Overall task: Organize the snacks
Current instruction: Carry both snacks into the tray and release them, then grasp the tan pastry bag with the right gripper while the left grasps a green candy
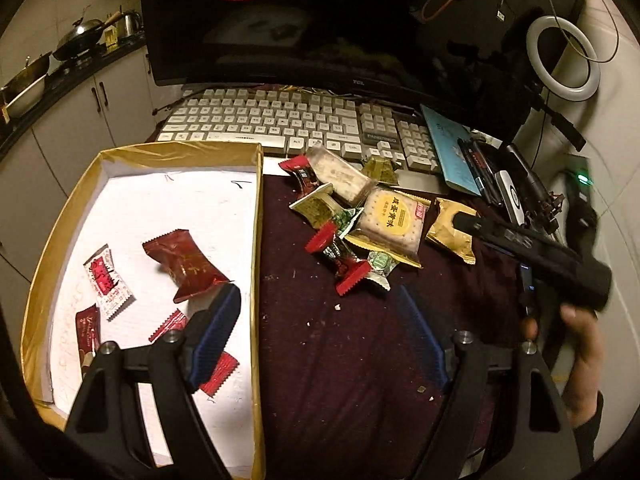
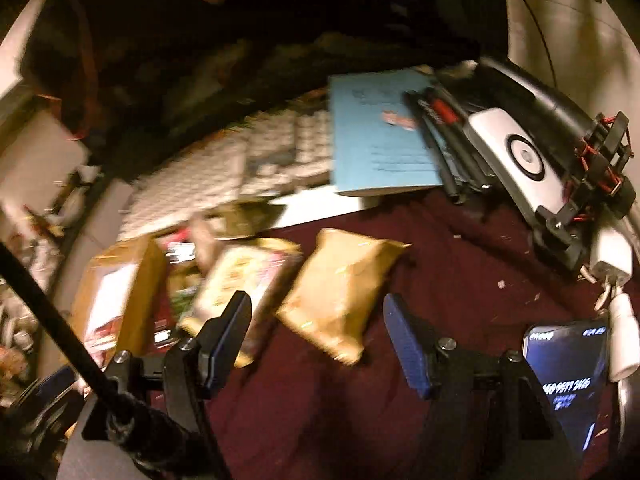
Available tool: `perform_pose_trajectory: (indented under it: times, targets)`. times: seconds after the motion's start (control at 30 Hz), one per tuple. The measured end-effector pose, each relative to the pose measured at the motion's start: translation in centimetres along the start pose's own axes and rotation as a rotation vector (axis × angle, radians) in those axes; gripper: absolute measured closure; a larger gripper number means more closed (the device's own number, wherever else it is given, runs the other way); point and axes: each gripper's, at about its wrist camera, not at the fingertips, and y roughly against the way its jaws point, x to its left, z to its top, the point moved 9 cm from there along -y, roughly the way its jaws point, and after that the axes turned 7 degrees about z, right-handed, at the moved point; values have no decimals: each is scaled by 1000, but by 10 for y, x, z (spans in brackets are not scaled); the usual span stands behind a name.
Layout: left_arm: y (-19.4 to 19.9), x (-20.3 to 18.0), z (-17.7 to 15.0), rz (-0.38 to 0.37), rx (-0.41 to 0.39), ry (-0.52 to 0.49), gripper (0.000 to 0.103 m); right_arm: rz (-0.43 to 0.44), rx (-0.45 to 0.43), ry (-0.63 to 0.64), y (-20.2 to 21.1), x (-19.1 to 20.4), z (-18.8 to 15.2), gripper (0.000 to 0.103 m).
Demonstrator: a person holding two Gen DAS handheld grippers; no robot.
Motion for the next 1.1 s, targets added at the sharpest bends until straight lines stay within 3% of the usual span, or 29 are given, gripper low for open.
perform_pose_trajectory:
  times: [0.17,0.27,0.37,0.4,0.47,0.6,0.9,0.97,1.1]
  targets:
    - [-4,1,0,0,0,4,23,-95,54,41,-26,1,0,34]
    - [-4,0,0,0,-1,-8,23,-158,36,77,-31,2,4,34]
    - [-5,-3,-2,0,1,-24,23,-234,27,134,-32,2,2,43]
    - [-5,-5,-2,0,3,-36,23,-242,27,153,-30,2,-1,51]
    - [-6,-9,-2,1,0,-56,23,-244,17,177,-26,2,-6,55]
    - [-12,-22,-1,-5,19,-93,23,-184,-26,119,-4,-12,-16,62]
    - [-39,-74,-1,-36,96,-286,30,20,-135,61,36,4,-40,63]
    - [-53,-78,0,-10,123,-314,41,33,-158,52,39,4,-42,63]
    - [-76,-83,2,-8,180,-339,48,84,-150,18,28,5,-39,63]
